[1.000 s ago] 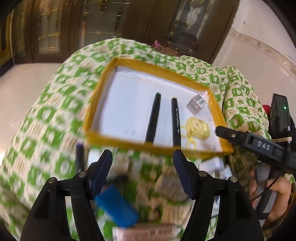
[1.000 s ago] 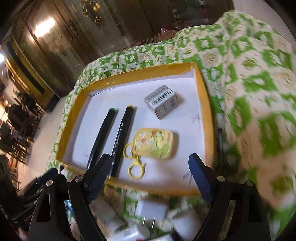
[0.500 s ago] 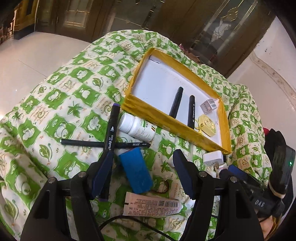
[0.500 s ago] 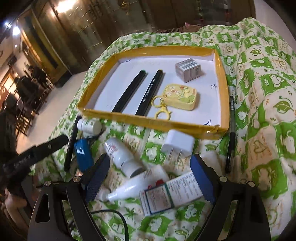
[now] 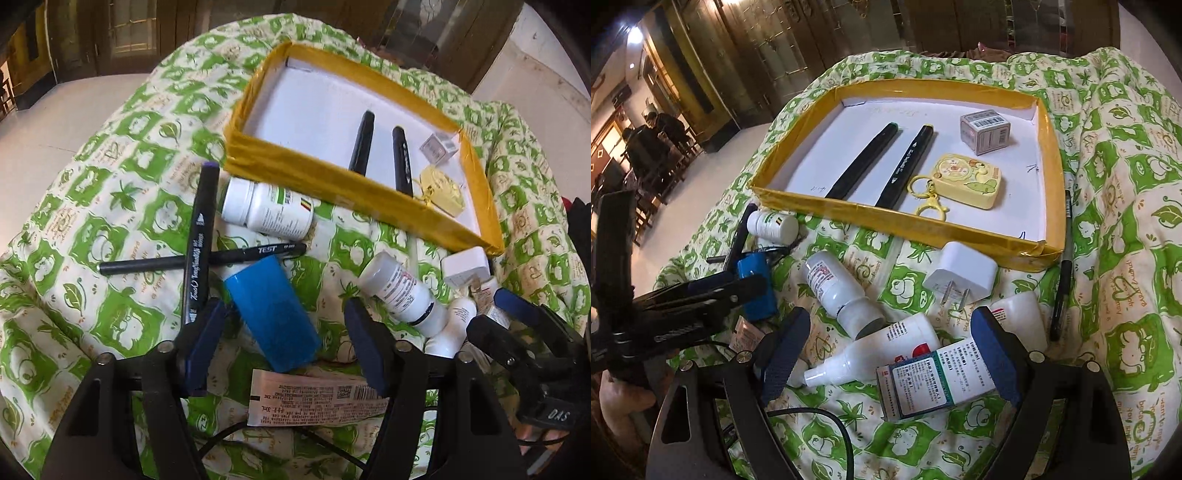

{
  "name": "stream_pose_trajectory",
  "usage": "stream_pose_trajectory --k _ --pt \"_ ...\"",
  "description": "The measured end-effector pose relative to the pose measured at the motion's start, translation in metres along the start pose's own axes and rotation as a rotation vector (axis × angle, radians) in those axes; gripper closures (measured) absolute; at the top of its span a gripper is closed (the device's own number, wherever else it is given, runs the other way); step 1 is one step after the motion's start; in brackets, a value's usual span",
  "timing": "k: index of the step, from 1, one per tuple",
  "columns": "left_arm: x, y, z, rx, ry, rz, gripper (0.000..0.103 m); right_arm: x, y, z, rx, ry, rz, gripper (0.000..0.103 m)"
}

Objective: Organize rigid objects
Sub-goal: 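Withdraw both tools toward the blue case and white bottles, then grasp the blue battery pack with the left tool while the right tool grasps the pink-white tube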

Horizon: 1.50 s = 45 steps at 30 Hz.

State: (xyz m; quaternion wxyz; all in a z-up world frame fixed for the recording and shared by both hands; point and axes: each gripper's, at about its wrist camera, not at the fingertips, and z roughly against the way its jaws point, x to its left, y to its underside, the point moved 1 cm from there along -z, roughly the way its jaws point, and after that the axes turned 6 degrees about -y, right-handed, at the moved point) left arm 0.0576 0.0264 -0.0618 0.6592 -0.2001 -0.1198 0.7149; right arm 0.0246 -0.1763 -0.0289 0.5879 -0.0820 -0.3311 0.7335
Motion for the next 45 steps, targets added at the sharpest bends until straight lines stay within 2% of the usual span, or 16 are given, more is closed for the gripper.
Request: stream_pose_trajectory --k 1,13,15,16,17,28,30,32,33,34,37,38,41,45 --pt "-0.001 0.000 -0.002 0.006 -0.001 -0.004 0.046 0.001 0.001 0.000 0.002 0.001 0.003 0.018" --pt "-0.020 -0.007 -0.023 0.060 -0.133 -0.091 0.048 0.006 0.004 -0.004 0.016 0.009 0.018 0.018" --pt "-0.022 -0.007 -0.024 0.056 -0.141 -0.098 0.057 0.008 0.004 -0.004 0.017 0.005 0.024 0.018" --pt "-0.020 -0.008 -0.025 0.064 -0.112 -0.088 0.064 0.008 0.004 -0.004 0.016 0.003 0.026 0.018" --pt "-0.019 -0.009 -0.028 0.083 -0.087 -0.078 0.067 0.009 0.004 -0.004 0.017 0.001 0.028 0.018" --pt "-0.002 -0.008 -0.002 0.058 0.004 -0.049 0.069 0.013 0.006 -0.009 0.036 -0.046 0.050 0.018" --pt "0.005 -0.010 0.001 0.059 0.022 -0.033 0.069 0.022 0.008 -0.012 0.048 -0.056 0.091 0.018" --pt "0.008 -0.010 0.001 0.053 0.051 -0.011 0.070 0.034 0.011 -0.014 0.056 -0.052 0.154 0.028" --pt "0.011 -0.010 0.002 0.048 0.064 0.002 0.070 0.041 0.013 -0.016 0.065 -0.047 0.195 0.040" --pt "0.012 -0.012 0.001 0.046 0.078 0.016 0.071 0.049 0.015 -0.019 0.076 -0.046 0.235 0.048" --pt "0.021 -0.008 0.000 0.049 0.085 0.041 0.072 0.075 0.025 -0.030 0.105 -0.066 0.383 0.057" --pt "0.017 -0.009 -0.002 0.049 0.086 0.049 0.078 0.082 0.028 -0.033 0.112 -0.070 0.423 0.059" --pt "0.018 -0.011 -0.005 0.047 0.096 0.066 0.079 0.104 0.039 -0.046 0.151 -0.096 0.539 0.060" --pt "0.014 -0.009 -0.009 0.058 0.070 0.052 0.079 0.111 0.048 -0.064 0.206 -0.107 0.585 0.055"
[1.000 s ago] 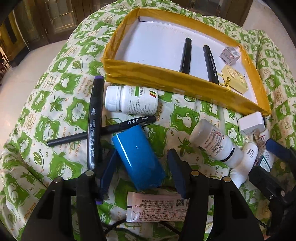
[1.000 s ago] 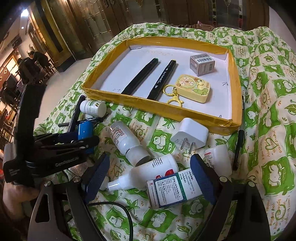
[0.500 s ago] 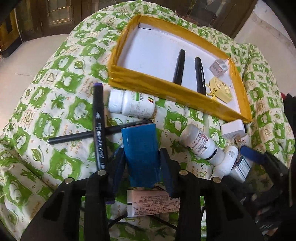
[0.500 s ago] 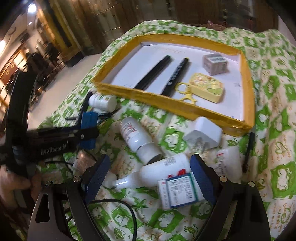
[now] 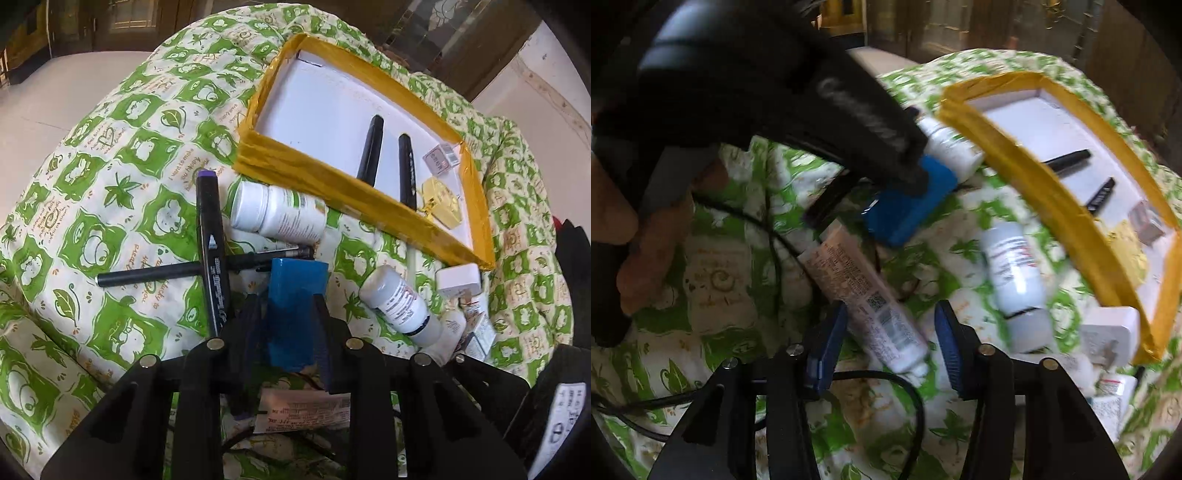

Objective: Organize rigid objects
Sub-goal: 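Grasp the blue battery pack with the left tool while the right tool grasps the pink-white tube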

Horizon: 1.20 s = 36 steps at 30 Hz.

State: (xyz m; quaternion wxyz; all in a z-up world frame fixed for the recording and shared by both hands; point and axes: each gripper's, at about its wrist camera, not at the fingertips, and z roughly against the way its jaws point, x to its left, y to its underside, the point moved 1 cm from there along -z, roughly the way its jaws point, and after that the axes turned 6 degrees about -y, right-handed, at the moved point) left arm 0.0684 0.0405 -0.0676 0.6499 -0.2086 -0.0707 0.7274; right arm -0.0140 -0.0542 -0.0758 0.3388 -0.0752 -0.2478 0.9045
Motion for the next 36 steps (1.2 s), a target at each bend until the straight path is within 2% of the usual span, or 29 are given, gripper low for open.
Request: stream_pose_trajectory --k 3,5,7,8,12,15,17,19,20,21,24,26,30,33,35,36 --pt "0.001 0.000 -0.002 0.005 -0.003 0.005 0.079 -0.005 0.001 -0.009 0.025 -0.017 -0.027 0.052" --pt "0.002 0.000 -0.002 0.005 0.002 0.015 0.079 -0.008 0.000 -0.009 0.022 -0.032 -0.045 0.053" --pt "0.003 0.000 -0.001 0.005 0.003 0.016 0.078 -0.010 0.002 -0.006 0.021 -0.035 -0.079 0.069" --pt "0.003 0.000 -0.001 0.002 0.008 0.013 0.078 -0.013 0.004 -0.004 0.024 -0.032 -0.102 0.074" --pt "-0.003 0.002 -0.002 0.000 -0.022 -0.019 0.078 -0.039 0.017 0.016 0.037 -0.037 -0.256 0.081" --pt "-0.013 0.003 -0.004 -0.005 -0.057 -0.070 0.076 -0.063 0.035 0.033 0.022 -0.060 -0.416 0.081" --pt "-0.021 0.004 -0.006 -0.005 -0.084 -0.108 0.070 -0.076 0.045 0.037 0.024 -0.070 -0.485 0.081" --pt "-0.031 0.005 -0.012 0.006 -0.127 -0.159 0.068 -0.082 0.049 0.034 0.026 -0.092 -0.514 0.081" --pt "-0.037 0.005 -0.018 0.029 -0.143 -0.184 0.067 -0.084 0.049 0.033 0.028 -0.090 -0.518 0.081" --pt "-0.041 0.006 -0.031 0.085 -0.180 -0.210 0.067 -0.086 0.049 0.031 0.031 -0.084 -0.515 0.081" --pt "-0.049 0.003 -0.037 0.086 -0.213 -0.231 0.067 -0.077 0.043 0.031 0.034 -0.057 -0.485 0.081" --pt "-0.047 0.002 -0.037 0.081 -0.194 -0.214 0.068 -0.074 0.041 0.031 0.028 -0.048 -0.473 0.080" --pt "-0.040 0.000 -0.033 0.063 -0.146 -0.173 0.069 -0.063 0.038 0.027 0.003 -0.062 -0.467 0.071" --pt "-0.035 0.001 -0.026 0.039 -0.127 -0.168 0.070 -0.055 0.029 0.018 0.010 -0.023 -0.411 0.070" --pt "-0.031 0.002 -0.021 0.025 -0.100 -0.160 0.070 -0.052 0.027 0.015 0.014 -0.004 -0.380 0.073" --pt "-0.031 0.003 -0.019 0.021 -0.089 -0.156 0.070 -0.051 0.026 0.015 0.011 -0.002 -0.378 0.085"
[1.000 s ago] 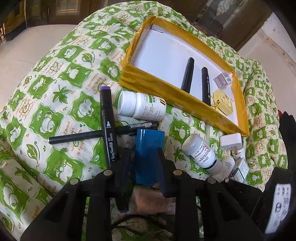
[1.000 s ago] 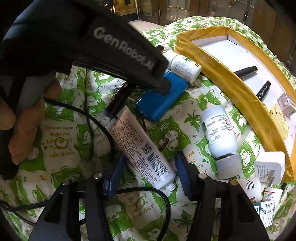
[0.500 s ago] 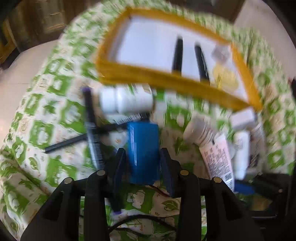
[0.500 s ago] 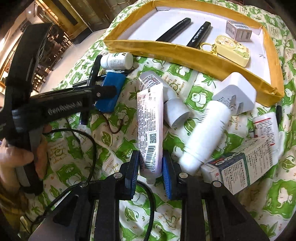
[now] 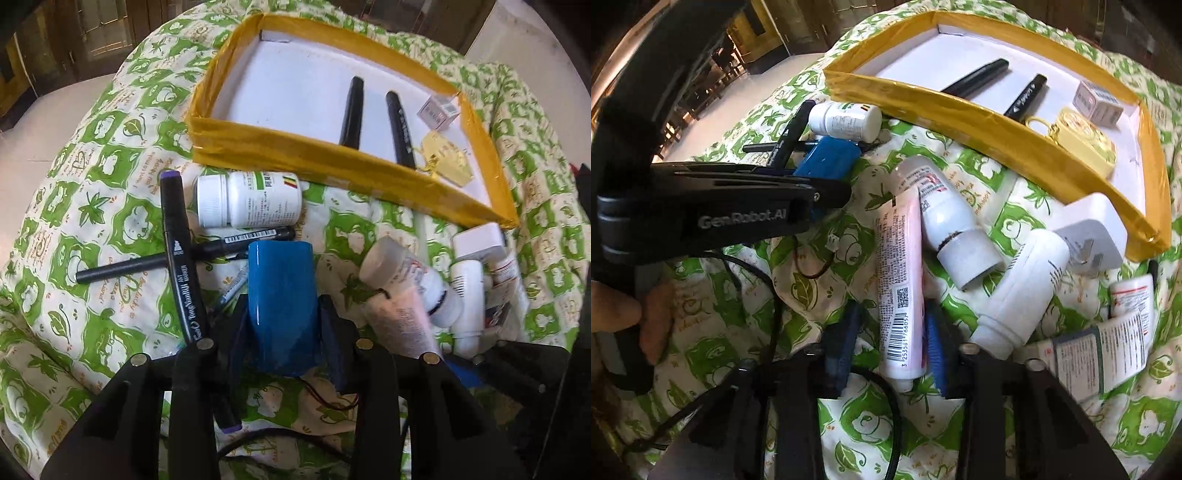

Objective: Organize rigid objects
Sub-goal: 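Grasp the blue battery pack with the left tool while the right tool grasps the pink-white tube, then carry the battery pack and tube up over the yellow tray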

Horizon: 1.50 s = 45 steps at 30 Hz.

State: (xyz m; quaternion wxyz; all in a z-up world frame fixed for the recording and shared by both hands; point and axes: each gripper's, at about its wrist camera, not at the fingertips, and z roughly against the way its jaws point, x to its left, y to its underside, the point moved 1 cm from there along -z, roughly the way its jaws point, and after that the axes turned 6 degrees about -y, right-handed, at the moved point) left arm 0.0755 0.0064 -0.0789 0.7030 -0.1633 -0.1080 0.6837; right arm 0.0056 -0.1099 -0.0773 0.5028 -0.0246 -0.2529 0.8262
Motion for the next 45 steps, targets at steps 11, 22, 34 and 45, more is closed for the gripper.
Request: stream_pose_trajectory --k 11,22,34,45 --pt "0.012 0.007 0.023 -0.069 0.094 0.033 0.079 -0.010 -0.001 0.027 -0.085 -0.099 -0.082 0.085" --pt "0.012 0.005 0.010 0.008 0.063 0.025 0.080 -0.008 0.002 0.027 -0.075 -0.091 -0.062 0.086" --pt "-0.012 0.001 -0.004 0.048 0.004 -0.054 0.074 -0.002 -0.008 -0.005 -0.003 -0.078 -0.046 0.086" --pt "0.015 0.004 0.026 -0.058 0.217 0.092 0.075 -0.023 -0.011 0.047 -0.184 -0.178 -0.148 0.087"
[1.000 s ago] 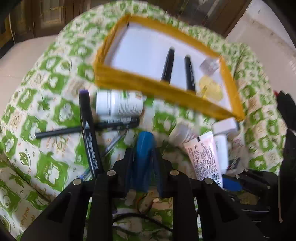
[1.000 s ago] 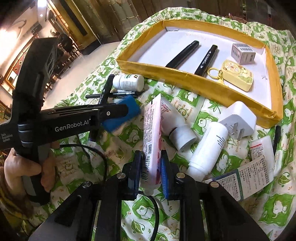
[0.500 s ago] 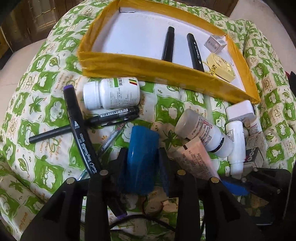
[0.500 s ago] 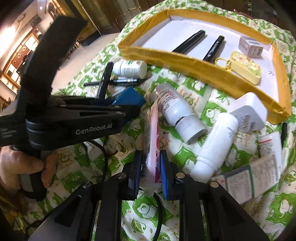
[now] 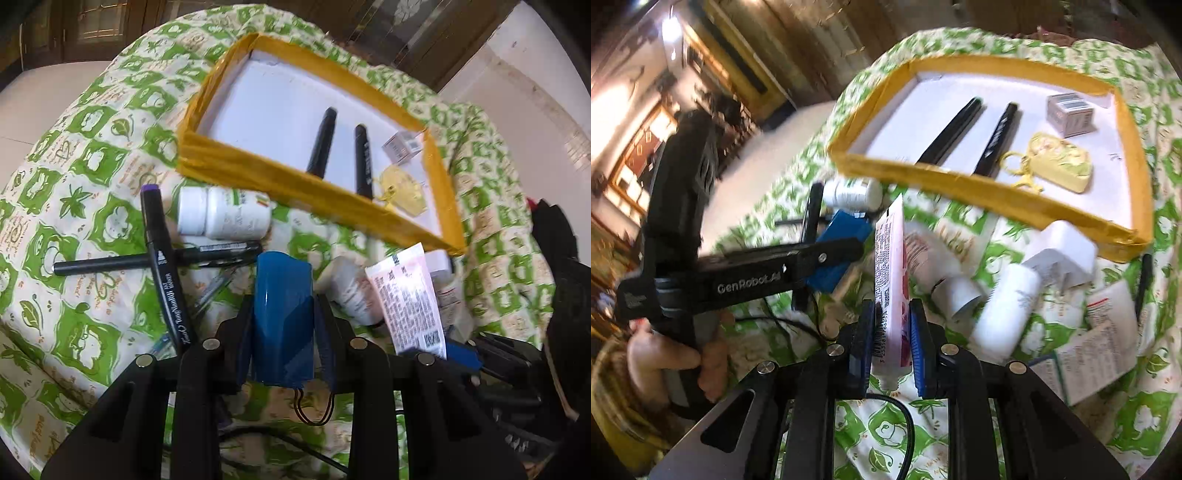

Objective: Organize rigid objects
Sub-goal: 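Carry the battery pack and tube up over the yellow tray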

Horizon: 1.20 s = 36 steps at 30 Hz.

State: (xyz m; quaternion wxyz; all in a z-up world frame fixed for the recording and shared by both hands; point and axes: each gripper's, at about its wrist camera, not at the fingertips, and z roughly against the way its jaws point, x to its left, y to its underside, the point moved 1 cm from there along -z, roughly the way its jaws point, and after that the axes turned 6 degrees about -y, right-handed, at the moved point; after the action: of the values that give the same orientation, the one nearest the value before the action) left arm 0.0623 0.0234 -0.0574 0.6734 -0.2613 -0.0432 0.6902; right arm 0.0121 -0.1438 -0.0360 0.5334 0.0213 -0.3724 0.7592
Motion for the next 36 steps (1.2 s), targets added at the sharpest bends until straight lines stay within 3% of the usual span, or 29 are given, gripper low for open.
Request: stream_pose_trajectory --k 26,36 --pt "0.006 -0.002 0.017 -0.071 0.033 0.014 0.075 -0.024 -0.008 0.023 -0.083 0.045 -0.083 0.087" --pt "-0.003 -0.012 0.023 -0.094 0.003 -0.012 0.075 -0.035 -0.016 0.039 -0.130 0.070 -0.111 0.087"
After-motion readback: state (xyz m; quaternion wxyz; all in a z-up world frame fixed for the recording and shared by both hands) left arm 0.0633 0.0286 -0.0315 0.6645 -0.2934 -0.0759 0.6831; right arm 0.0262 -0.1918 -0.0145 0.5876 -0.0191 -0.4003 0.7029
